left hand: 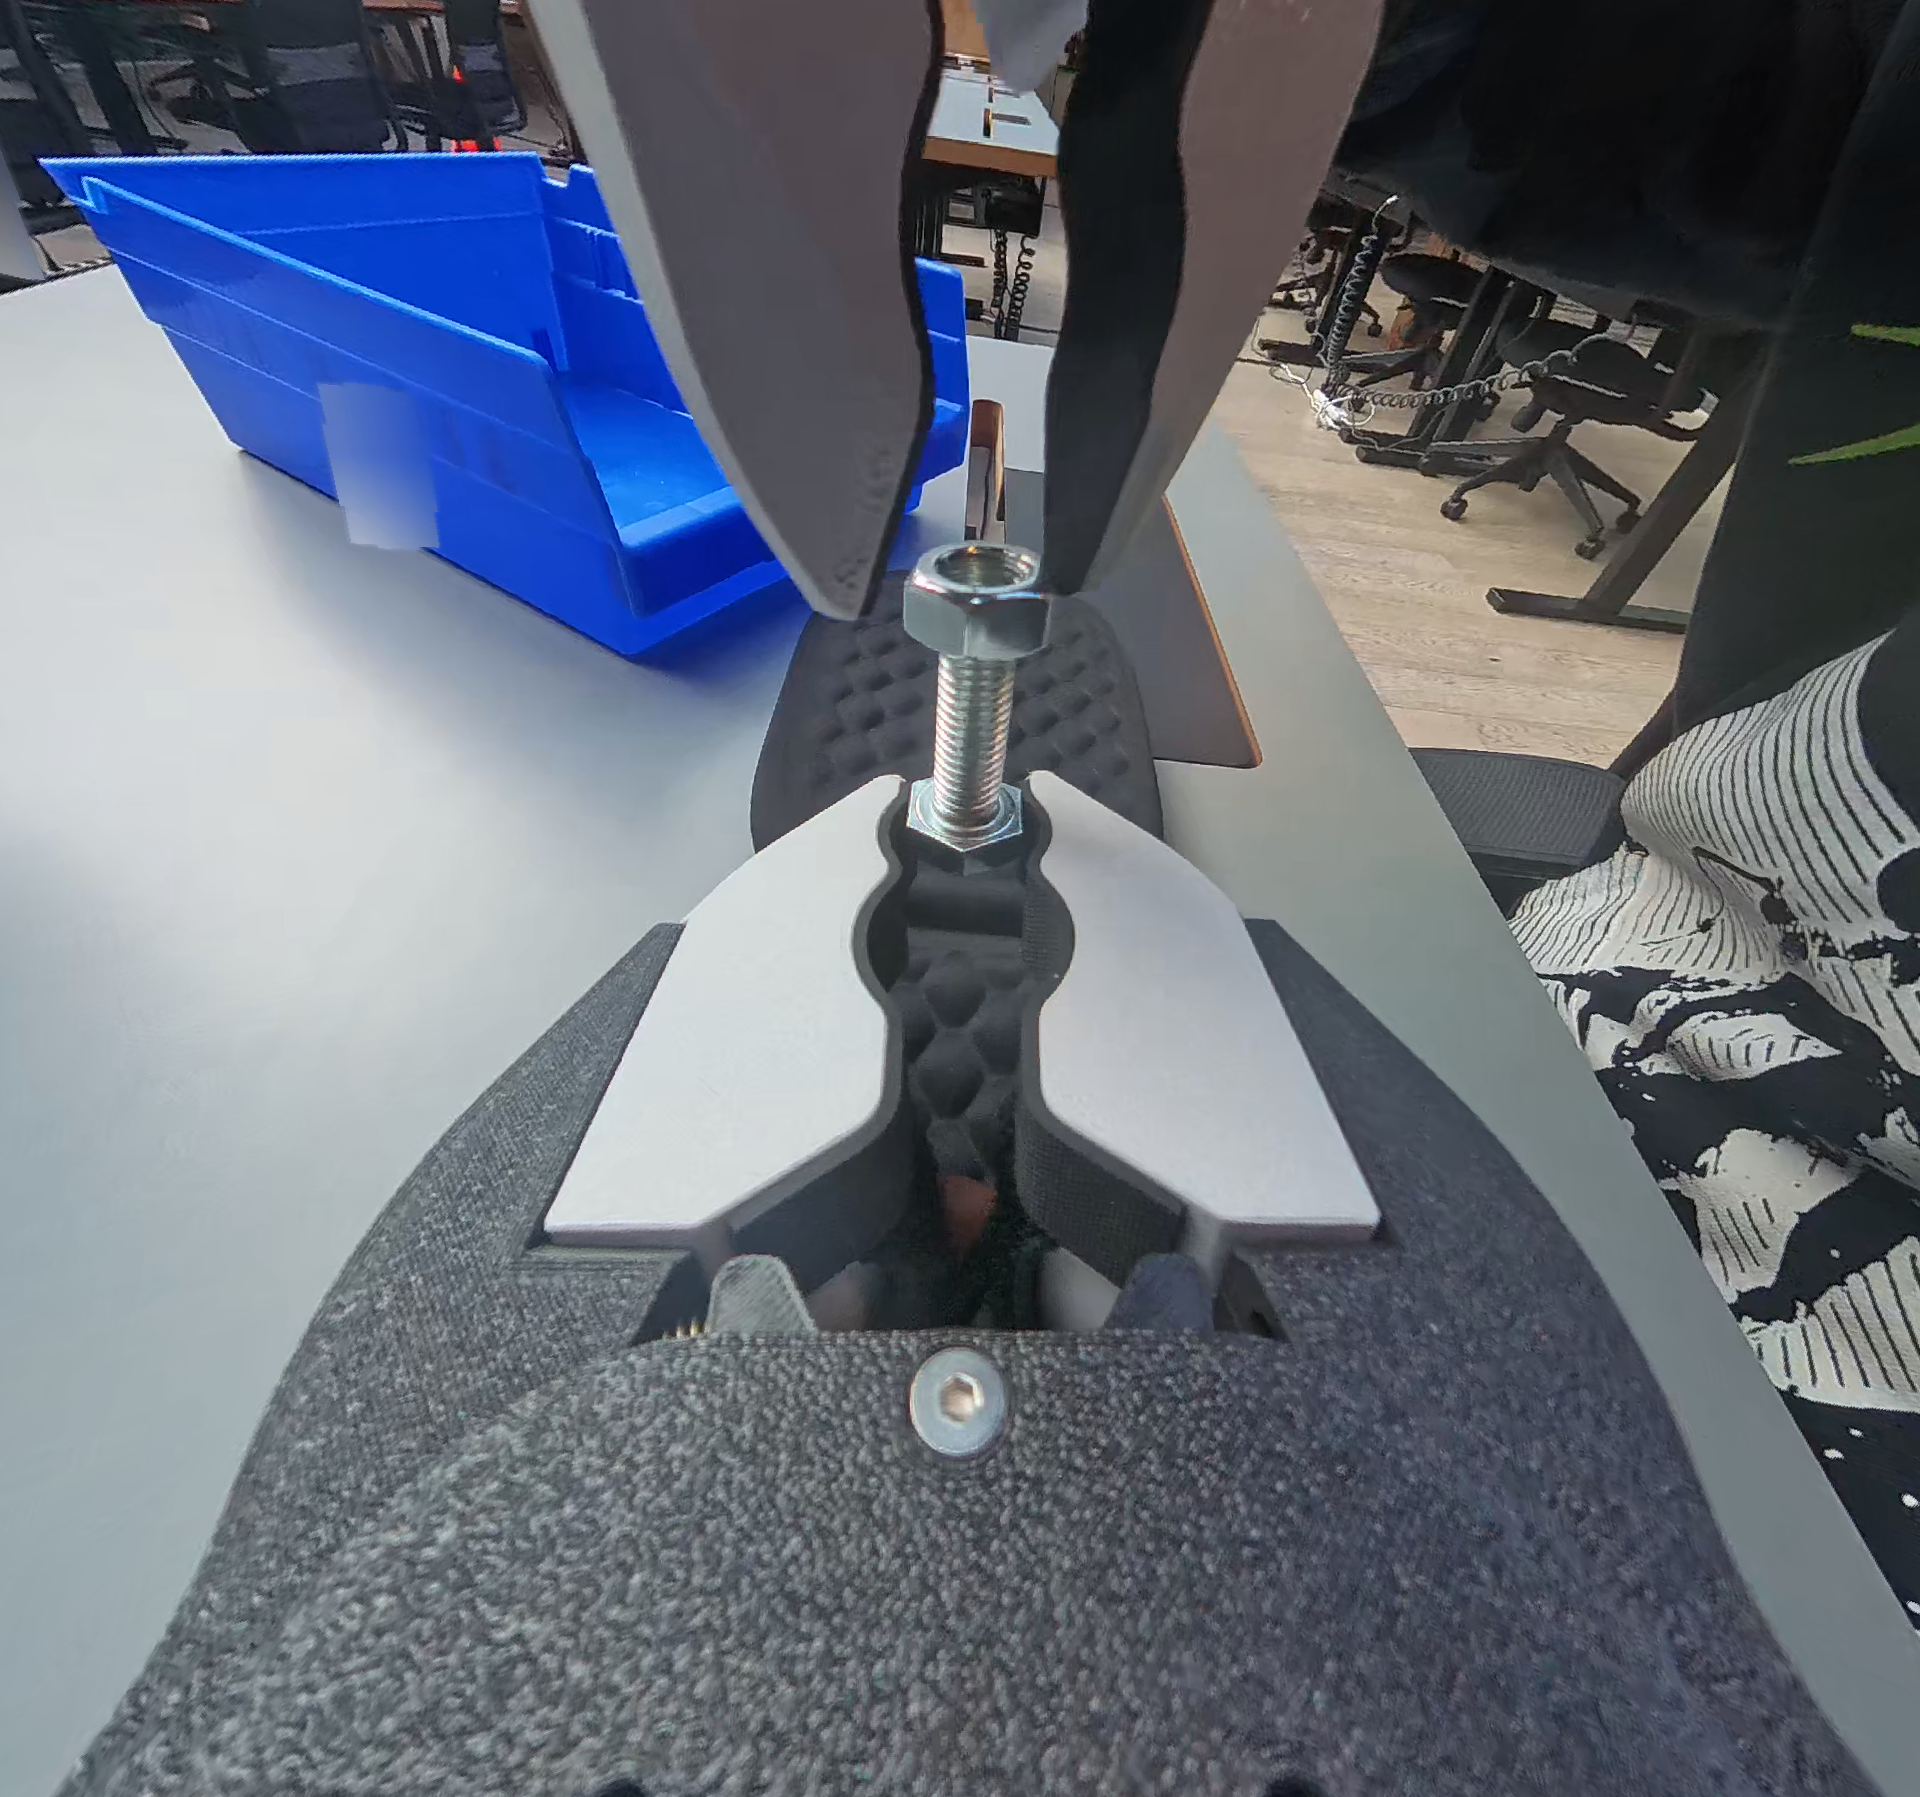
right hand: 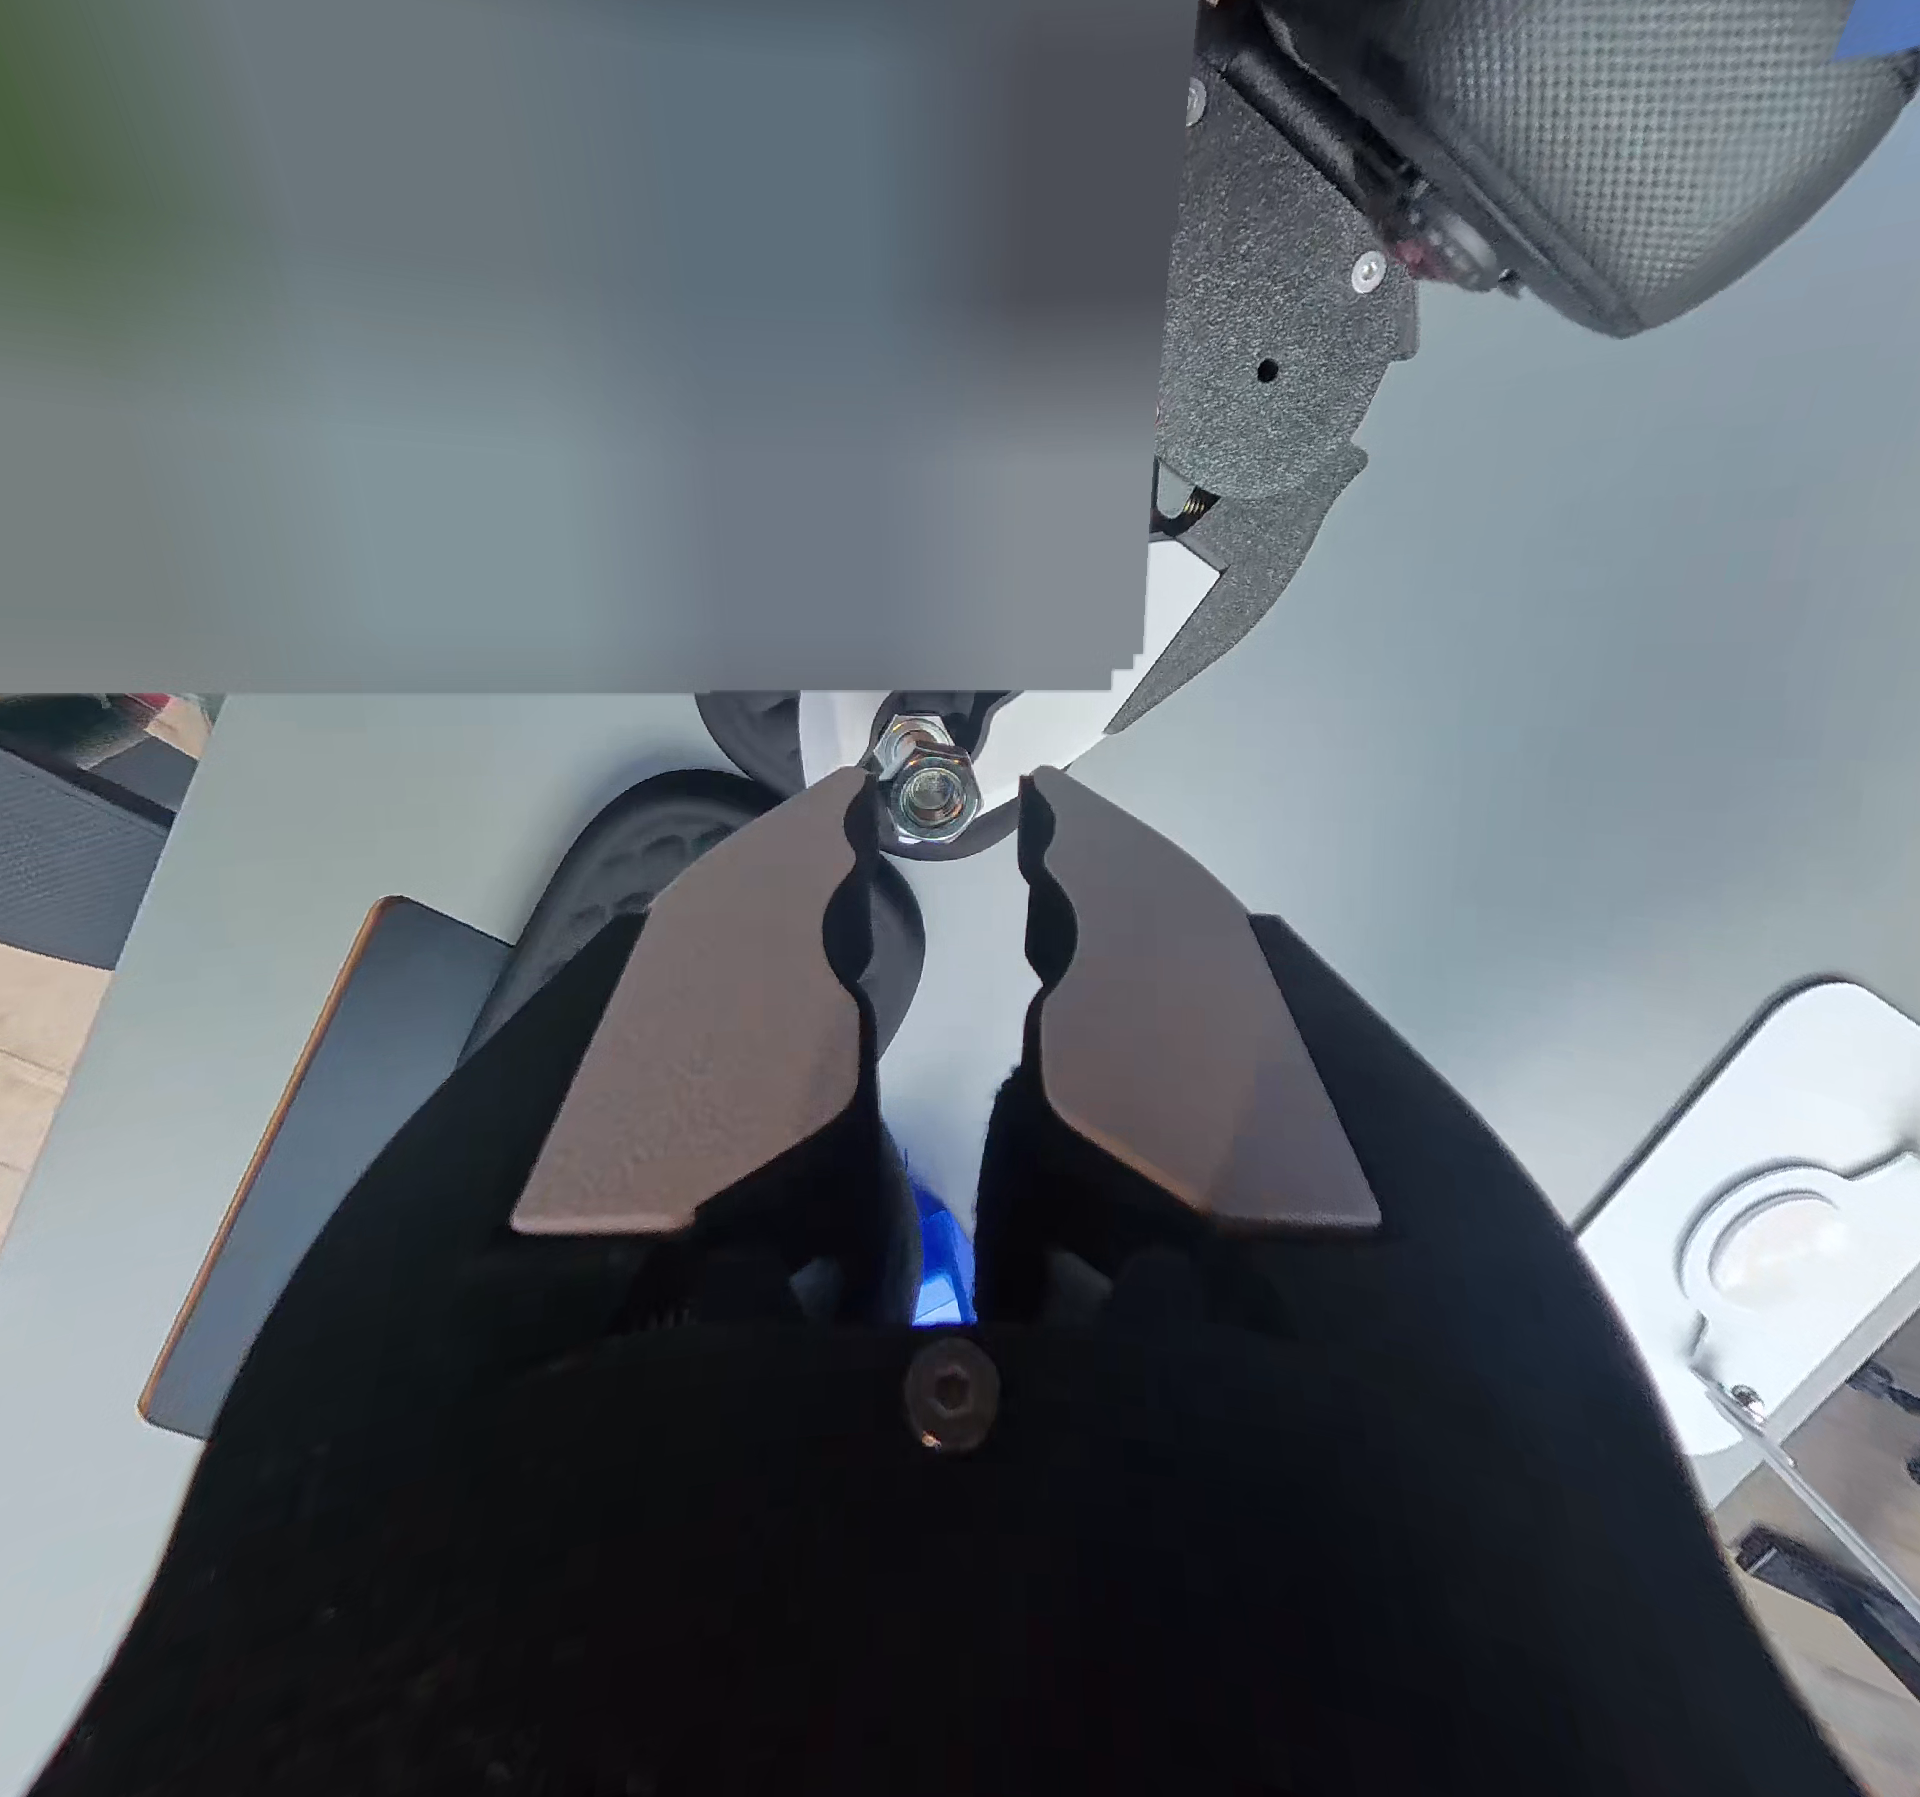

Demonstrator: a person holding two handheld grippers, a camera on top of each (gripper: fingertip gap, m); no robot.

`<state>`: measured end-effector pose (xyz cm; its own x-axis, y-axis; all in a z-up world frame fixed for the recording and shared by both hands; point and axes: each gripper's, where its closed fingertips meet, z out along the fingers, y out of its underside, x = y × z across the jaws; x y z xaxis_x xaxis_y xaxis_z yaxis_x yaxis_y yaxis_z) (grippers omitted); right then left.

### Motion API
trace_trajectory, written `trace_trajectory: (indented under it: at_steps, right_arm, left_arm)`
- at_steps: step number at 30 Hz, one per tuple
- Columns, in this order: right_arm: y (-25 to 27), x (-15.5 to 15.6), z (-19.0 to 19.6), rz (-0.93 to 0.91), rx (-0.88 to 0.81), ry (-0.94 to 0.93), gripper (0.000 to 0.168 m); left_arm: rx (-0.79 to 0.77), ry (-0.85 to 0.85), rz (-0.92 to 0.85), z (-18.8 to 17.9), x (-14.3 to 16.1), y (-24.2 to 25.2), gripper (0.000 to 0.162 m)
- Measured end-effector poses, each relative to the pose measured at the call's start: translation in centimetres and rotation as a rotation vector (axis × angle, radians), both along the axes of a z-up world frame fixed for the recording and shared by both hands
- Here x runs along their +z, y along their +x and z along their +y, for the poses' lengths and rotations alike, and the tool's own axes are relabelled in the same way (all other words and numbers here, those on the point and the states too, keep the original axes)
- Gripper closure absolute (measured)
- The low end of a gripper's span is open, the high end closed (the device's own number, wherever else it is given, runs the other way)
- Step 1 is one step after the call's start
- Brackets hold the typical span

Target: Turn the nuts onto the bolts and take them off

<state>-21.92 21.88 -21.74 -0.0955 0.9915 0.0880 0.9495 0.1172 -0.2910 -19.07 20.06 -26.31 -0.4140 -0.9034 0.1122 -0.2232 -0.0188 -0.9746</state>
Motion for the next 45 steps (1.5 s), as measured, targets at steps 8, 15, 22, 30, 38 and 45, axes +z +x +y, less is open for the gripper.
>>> trace_trajectory:
  at_steps: [8, 15, 22, 30, 38, 45]
  right_arm:
    - [0.1, -0.4, -0.5, -0.068, 0.146, 0.03, 0.151]
    - [-1.0, 0.5, -1.7, -0.074, 0.36, 0.034, 0.151]
    - [0.1, -0.5, -1.2, -0.153, 0.332, 0.048, 0.15]
    - [0.1, -0.7, -1.2, -0.136, 0.314, 0.039, 0.15]
    - [0.6, -0.9, -0.7, -0.171, 0.083, -0.009, 0.151]
    - [0.9, -1.1, -0.2, -0.173, -0.348, -0.035, 0.151]
  left_arm:
    - [-0.023, -0.007, 0.014, -0.2, -0.1, 0.0, 0.144]
    - [-0.112, 0.017, 0.053, -1.4, -0.7, -0.4, 0.145]
    - [-0.099, 0.002, 0.045, -1.2, -0.5, -0.3, 0.145]
    - [-0.088, 0.0, 0.037, -1.0, -0.4, -0.3, 0.145]
    - [-0.012, 0.025, 0.04, -0.3, -0.6, 0.1, 0.144]
    - [0.062, 0.05, 0.051, 0.4, -0.8, 0.4, 0.145]
